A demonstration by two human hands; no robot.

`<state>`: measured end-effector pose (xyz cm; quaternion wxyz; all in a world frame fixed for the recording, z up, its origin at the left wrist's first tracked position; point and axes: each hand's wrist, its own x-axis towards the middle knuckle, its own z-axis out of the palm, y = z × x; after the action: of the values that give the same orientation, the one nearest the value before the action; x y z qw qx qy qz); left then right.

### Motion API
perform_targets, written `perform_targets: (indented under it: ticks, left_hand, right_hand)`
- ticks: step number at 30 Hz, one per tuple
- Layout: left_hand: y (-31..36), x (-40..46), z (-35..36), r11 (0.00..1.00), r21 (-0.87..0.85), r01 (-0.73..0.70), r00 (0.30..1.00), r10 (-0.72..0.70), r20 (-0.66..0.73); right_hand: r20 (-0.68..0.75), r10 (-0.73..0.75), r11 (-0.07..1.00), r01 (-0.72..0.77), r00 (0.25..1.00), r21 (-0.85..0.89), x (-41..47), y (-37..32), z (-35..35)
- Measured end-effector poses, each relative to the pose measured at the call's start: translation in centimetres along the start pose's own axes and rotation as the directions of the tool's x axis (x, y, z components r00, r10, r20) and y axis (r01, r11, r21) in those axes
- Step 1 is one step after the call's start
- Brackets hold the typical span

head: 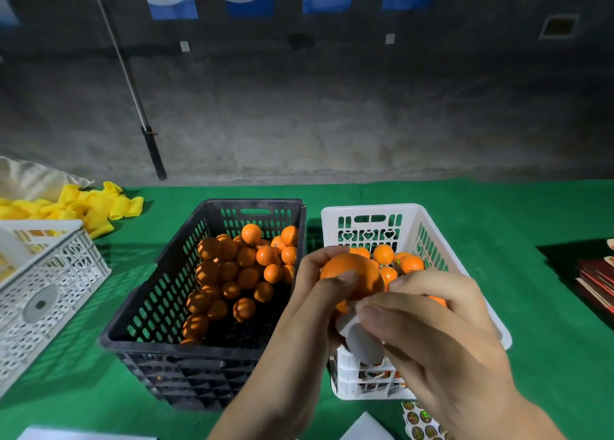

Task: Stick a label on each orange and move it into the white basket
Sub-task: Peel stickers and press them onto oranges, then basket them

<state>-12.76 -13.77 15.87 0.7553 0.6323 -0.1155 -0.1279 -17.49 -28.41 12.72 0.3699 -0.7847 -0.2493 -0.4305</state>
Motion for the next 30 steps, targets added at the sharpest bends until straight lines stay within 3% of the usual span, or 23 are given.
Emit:
perform_targets:
  ticks: [3, 5, 7, 10, 13, 15, 19, 23, 27, 30]
  left_hand:
    - [-0.2, -0.1, 0.1, 0.997, -0.063, -0.047, 0.999, 0.046, -0.011]
    - [-0.2, -0.6, 0.3, 0.998, -0.022, -0.061, 0.998, 0.060, -0.025]
    - [-0.8, -0.6, 0.2, 0.997, -0.078, -0.009, 0.987, -0.003, -0.159]
    - [-3.0, -1.5, -1.3, 0.998, 0.008, -0.060, 0.991, 0.061, -0.119]
    - [-3.7, -1.2, -1.9, 0.992, 0.065, -0.104, 0.988, 0.110, -0.110]
    - [-3.9, -1.3, -2.0, 0.988, 0.100, -0.119, 0.986, 0.129, -0.103]
    - [-4.2, -1.7, -2.1, 0.970, 0.179, -0.162, 0.982, 0.176, -0.062]
    - [-4.5, -1.8, -2.1, 0.931, 0.299, -0.211, 0.971, 0.235, -0.047]
    - [-4.9, -1.8, -2.1, 0.892, 0.364, -0.267, 0.954, 0.298, -0.031]
    - [-5.0, -1.5, -2.1, 0.861, 0.395, -0.319, 0.933, 0.358, -0.028]
  right_hand:
    - [0.018, 0.025, 0.998, -0.026, 1.000, 0.049, -0.2, 0.4, 0.3]
    - [-0.049, 0.276, 0.924, -0.251, 0.960, 0.290, -0.3, -0.1, 0.8]
    - [-0.055, 0.490, 0.771, -0.403, 0.870, 0.494, -0.5, -0.4, 1.3]
    - [0.120, 0.641, 0.566, -0.573, 0.758, 0.593, -0.8, 0.1, 1.2]
    - [0.296, 0.664, 0.428, -0.674, 0.687, 0.602, -1.1, 0.5, 1.0]
    - [0.332, 0.686, 0.370, -0.703, 0.648, 0.608, -1.1, 0.5, 0.8]
    - [0.441, 0.619, 0.488, -0.758, 0.650, 0.434, -0.3, 0.4, -0.1]
    - [0.548, 0.575, 0.500, -0.791, 0.608, 0.353, 0.8, 0.2, -0.8]
    - [0.580, 0.541, 0.587, -0.767, 0.609, 0.258, 1.5, 0.3, -0.9]
    - [0.499, 0.560, 0.717, -0.689, 0.661, 0.109, 1.4, 0.8, -1.0]
